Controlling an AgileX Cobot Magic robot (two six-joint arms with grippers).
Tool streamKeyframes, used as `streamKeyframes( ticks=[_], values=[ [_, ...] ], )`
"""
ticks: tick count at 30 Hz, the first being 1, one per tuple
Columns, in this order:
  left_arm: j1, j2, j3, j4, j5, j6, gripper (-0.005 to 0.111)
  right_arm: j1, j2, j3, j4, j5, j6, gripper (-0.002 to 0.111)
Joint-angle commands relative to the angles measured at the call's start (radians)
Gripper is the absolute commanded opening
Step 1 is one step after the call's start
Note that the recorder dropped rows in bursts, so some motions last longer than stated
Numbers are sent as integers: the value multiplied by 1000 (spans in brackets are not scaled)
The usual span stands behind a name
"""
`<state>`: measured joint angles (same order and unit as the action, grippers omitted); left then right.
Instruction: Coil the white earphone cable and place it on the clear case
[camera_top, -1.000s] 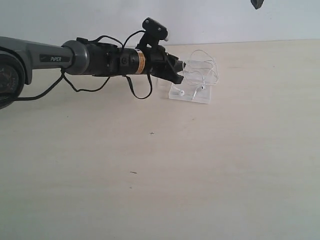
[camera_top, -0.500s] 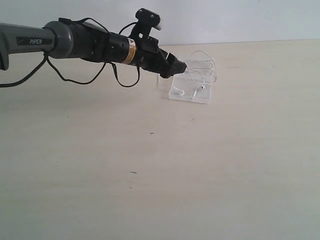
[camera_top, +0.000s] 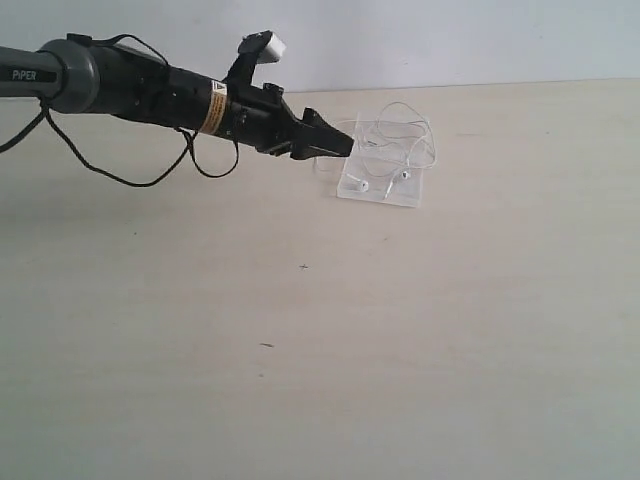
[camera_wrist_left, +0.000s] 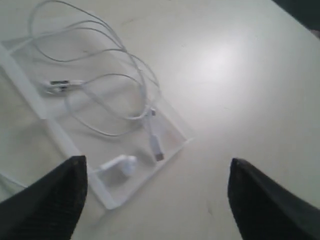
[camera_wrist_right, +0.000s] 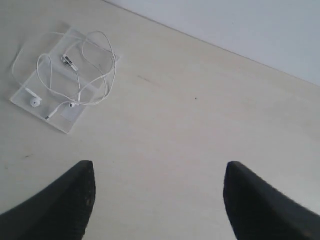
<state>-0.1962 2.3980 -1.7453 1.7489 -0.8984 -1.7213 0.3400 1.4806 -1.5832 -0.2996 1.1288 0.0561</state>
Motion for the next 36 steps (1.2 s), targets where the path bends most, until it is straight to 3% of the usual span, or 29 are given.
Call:
streamKeyframes(
  ticks=[1, 4, 5, 7, 10, 19, 24, 30, 36],
  values=[
    [29, -25, 3, -5, -177, -64, 50, -5, -84, 79, 13, -91, 32, 66],
    [57, -36, 3, -5, -249, -142, 9, -5, -166, 185, 14, -170, 80, 61],
    [63, -37, 3, -5, -274, -148, 1, -5, -187, 216, 14, -185, 84, 60],
    [76, -39, 8, -5, -314, -181, 0, -5, -238, 290, 46, -214, 87, 57],
    [78, -70, 58, -5, -270, -195, 0, -5, -301, 395, 101, -271, 85, 50],
    [73, -322, 413, -5, 253, -201, 0, -3, -488, 739, 271, -651, 85, 20],
    [66, -520, 629, -5, 495, -119, 0, -3, -562, 913, 300, -838, 85, 3],
    [-14, -790, 850, -5, 768, -81, 0, -3, -595, 1012, 310, -859, 104, 0],
    [-184, -1067, 1023, -19, 985, -114, 0, -3, -595, 1012, 310, -847, 104, 0]
  ],
)
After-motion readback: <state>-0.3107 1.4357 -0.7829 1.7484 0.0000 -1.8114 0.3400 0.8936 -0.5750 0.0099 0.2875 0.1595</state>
